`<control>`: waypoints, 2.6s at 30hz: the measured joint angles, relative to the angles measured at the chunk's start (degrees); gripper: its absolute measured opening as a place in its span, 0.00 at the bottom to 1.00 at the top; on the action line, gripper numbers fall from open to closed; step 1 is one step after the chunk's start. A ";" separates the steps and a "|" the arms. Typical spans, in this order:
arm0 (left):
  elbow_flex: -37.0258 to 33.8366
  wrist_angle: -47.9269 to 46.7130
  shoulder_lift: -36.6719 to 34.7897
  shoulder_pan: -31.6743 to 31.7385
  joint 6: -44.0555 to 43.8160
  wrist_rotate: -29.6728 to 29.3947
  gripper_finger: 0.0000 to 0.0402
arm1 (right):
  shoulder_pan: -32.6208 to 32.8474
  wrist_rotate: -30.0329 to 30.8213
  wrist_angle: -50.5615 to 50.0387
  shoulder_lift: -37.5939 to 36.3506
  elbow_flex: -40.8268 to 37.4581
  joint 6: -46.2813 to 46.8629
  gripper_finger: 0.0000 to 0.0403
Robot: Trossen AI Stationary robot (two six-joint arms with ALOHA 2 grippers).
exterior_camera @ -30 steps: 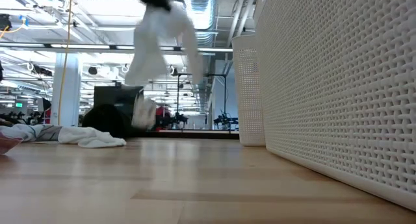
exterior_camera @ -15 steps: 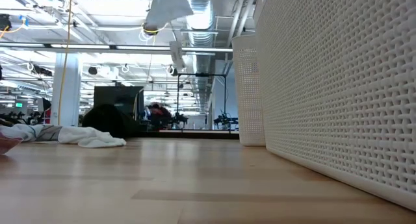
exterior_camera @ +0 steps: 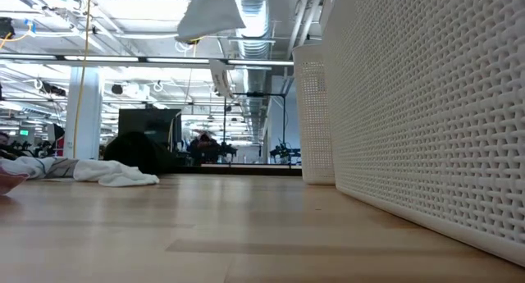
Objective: Sort clothes
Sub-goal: Put the white sock into the top white laundry bin
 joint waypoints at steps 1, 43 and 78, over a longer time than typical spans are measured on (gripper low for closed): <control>0.00 -0.13 0.04 0.02 0.05 -0.13 0.00 | 0.21 0.01 1.07 0.38 0.00 -0.35 0.55; -1.98 -13.98 -6.85 -0.05 -10.75 -11.80 0.51 | -11.06 20.38 -19.61 -28.95 0.04 3.38 0.00; -23.27 -6.86 -6.80 -11.02 -24.35 -11.61 0.51 | -53.03 7.42 -55.37 -23.97 0.04 19.08 0.01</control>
